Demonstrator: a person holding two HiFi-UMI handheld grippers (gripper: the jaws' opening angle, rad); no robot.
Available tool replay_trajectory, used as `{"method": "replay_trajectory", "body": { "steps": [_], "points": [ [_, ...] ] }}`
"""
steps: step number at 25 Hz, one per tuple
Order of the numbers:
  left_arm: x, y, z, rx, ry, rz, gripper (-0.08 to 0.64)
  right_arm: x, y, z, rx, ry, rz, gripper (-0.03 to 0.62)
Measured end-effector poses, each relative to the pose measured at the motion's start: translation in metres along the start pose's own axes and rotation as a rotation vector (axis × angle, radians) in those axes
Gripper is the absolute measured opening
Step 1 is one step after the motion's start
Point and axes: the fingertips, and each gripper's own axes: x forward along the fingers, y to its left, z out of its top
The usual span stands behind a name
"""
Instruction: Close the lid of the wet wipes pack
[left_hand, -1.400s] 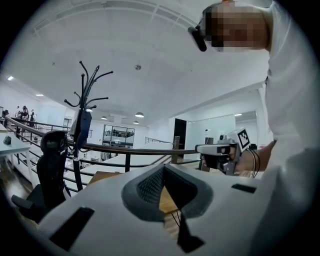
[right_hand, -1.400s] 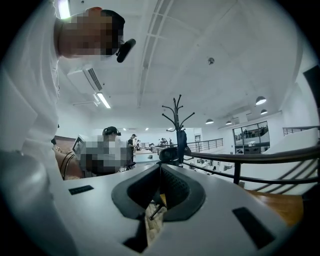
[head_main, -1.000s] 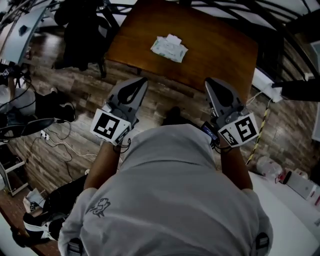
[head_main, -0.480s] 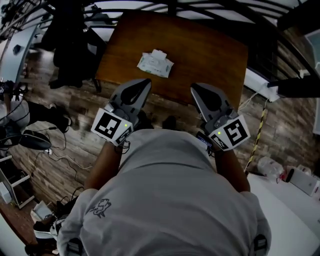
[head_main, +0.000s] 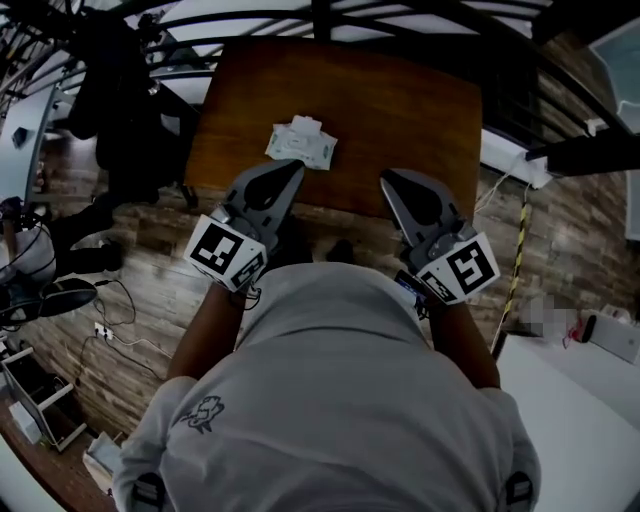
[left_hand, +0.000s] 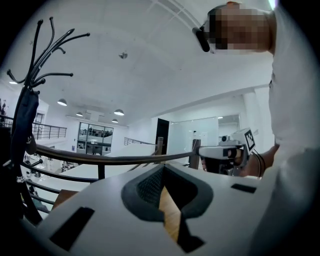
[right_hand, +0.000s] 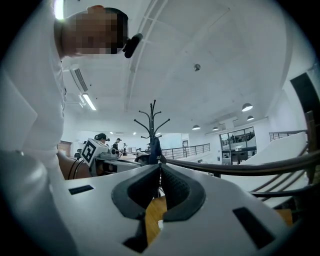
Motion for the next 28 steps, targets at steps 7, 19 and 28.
{"method": "replay_trajectory", "body": {
  "steps": [7, 19, 28],
  "points": [
    [0.005, 0.031, 0.001, 0.004, 0.007, -0.071, 0.012, 0.026, -0.002, -0.001, 0.018, 0.001, -0.074, 0.034],
    [-0.014, 0.110, 0.021, -0.039, -0.009, -0.155, 0.012, 0.101, 0.001, 0.013, -0.010, -0.012, -0.167, 0.034],
    [-0.047, 0.157, 0.044, 0.022, -0.024, -0.195, 0.012, 0.159, 0.025, 0.032, -0.028, -0.053, -0.204, 0.035]
  ]
}}
